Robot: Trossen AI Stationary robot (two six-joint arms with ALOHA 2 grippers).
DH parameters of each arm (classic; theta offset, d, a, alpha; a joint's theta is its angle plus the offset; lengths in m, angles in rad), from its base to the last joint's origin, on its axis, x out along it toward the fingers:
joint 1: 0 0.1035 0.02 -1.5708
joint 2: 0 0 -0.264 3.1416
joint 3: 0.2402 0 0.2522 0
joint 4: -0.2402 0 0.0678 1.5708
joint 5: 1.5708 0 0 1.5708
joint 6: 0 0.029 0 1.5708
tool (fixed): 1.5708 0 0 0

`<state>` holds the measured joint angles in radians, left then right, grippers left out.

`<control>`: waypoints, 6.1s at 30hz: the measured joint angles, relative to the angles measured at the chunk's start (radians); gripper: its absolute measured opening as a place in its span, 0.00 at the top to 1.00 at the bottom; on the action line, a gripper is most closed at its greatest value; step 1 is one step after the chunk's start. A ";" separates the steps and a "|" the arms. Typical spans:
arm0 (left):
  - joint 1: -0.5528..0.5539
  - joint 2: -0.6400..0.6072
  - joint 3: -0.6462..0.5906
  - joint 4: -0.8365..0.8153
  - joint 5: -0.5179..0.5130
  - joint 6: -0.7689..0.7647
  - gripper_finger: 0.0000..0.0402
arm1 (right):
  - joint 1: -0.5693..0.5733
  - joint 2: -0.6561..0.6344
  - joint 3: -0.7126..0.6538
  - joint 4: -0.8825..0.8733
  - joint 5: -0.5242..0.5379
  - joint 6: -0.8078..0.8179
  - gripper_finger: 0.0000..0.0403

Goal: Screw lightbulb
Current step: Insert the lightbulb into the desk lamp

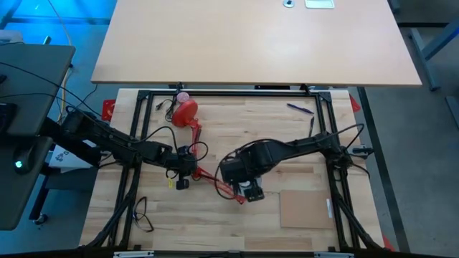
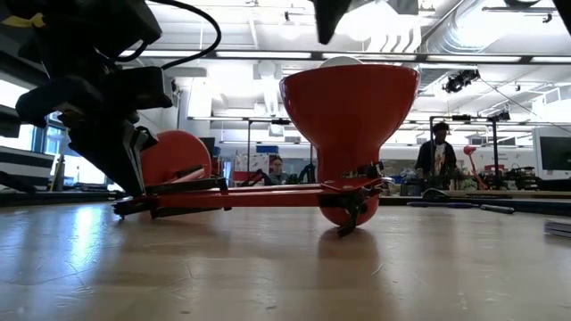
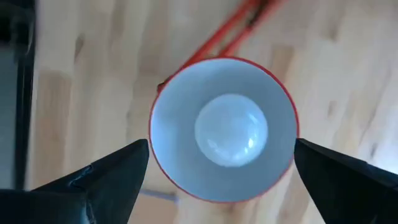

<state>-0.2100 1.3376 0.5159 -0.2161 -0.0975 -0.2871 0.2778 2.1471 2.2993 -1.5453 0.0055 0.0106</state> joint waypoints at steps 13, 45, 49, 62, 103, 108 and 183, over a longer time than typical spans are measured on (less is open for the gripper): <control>-0.001 0.000 0.000 0.001 -0.014 -0.052 1.00 | -0.014 0.002 -0.144 0.066 0.049 -0.107 0.03; -0.001 -0.001 0.000 0.002 -0.015 -0.052 1.00 | -0.025 0.001 -0.220 0.128 0.008 -0.115 0.22; -0.001 0.000 0.000 0.002 -0.016 -0.053 1.00 | -0.027 0.001 -0.220 0.130 0.002 -0.120 0.22; 0.000 -0.001 0.000 0.003 -0.016 -0.052 1.00 | -0.036 0.020 -0.219 0.151 0.006 -0.107 0.22; 0.000 -0.001 0.000 0.004 -0.012 -0.078 1.00 | 0.007 0.020 -0.220 0.183 -0.018 1.428 0.42; 0.000 0.000 0.000 0.004 -0.012 -0.078 1.00 | 0.021 0.020 -0.220 0.195 -0.002 1.370 0.35; 0.000 0.000 0.000 0.004 -0.020 -0.079 1.00 | 0.027 0.017 -0.219 0.229 -0.064 -0.282 0.39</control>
<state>-0.2104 1.3372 0.5163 -0.2123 -0.1171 -0.3663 0.3047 2.1639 2.0800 -1.3159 -0.0587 -0.2718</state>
